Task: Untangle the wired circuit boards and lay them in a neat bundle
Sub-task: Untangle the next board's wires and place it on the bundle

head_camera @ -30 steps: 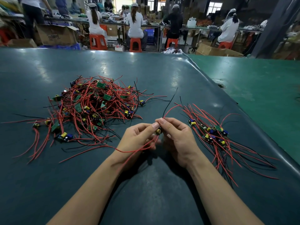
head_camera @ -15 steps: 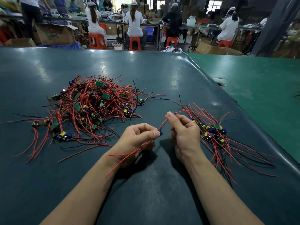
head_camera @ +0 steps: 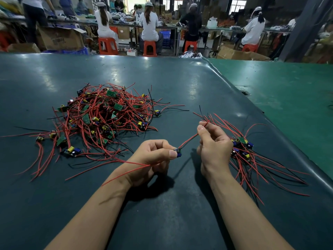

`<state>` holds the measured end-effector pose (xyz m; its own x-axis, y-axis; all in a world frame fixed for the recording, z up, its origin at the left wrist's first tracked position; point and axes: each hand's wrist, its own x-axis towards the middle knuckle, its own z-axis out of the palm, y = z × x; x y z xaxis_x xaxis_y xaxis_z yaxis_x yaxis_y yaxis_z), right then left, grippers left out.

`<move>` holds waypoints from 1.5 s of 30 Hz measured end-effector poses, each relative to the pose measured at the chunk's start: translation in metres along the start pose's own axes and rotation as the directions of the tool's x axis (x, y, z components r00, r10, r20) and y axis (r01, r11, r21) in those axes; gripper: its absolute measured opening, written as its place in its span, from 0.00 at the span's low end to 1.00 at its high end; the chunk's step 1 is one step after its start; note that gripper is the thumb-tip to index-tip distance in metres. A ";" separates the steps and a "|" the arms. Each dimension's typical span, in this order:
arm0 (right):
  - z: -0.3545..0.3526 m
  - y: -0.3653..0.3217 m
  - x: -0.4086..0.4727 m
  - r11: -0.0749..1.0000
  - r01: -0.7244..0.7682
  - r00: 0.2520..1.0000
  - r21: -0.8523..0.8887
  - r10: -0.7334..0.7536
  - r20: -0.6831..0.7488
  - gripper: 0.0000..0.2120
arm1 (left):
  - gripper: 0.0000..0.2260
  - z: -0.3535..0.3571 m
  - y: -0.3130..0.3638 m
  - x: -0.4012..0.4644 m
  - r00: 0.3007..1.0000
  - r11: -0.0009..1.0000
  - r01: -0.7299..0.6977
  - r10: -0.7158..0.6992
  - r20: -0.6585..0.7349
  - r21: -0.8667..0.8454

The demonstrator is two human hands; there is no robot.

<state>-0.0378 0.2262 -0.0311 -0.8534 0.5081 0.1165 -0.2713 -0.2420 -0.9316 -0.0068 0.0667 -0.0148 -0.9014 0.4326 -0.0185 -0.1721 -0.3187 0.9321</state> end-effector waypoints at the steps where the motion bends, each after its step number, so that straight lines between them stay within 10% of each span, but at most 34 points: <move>1: -0.001 0.001 0.000 1.000 0.019 1.000 -0.012 -0.019 0.011 0.10 | 0.05 0.000 0.000 0.000 1.000 1.000 0.002 -0.002 0.005 -0.007; 24: -0.001 -0.014 -0.001 0.968 -0.150 0.988 0.199 0.139 0.068 0.09 | 0.08 -0.002 -0.005 0.003 0.997 0.996 -0.071 0.073 -0.035 0.054; 32: 0.004 -0.020 -0.024 0.848 -0.478 0.633 -0.230 0.514 0.579 0.21 | 0.06 -0.001 -0.010 0.005 0.978 0.986 -0.163 0.167 -0.123 0.041; 39: 0.003 -0.017 -0.020 0.872 -0.474 0.685 -0.123 0.453 0.570 0.35 | 0.06 0.002 -0.007 0.005 0.976 0.988 -0.154 0.154 -0.155 0.013; 45: 0.003 -0.017 -0.021 0.906 -0.398 0.706 -0.142 0.401 0.584 0.13 | 0.10 0.005 -0.007 0.005 0.963 0.986 -0.162 0.166 -0.210 0.036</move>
<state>-0.0167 0.2168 -0.0169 -0.9710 -0.2212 -0.0906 0.1570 -0.3045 -0.9395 -0.0079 0.0756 -0.0199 -0.9806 0.1864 0.0608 -0.0092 -0.3537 0.9353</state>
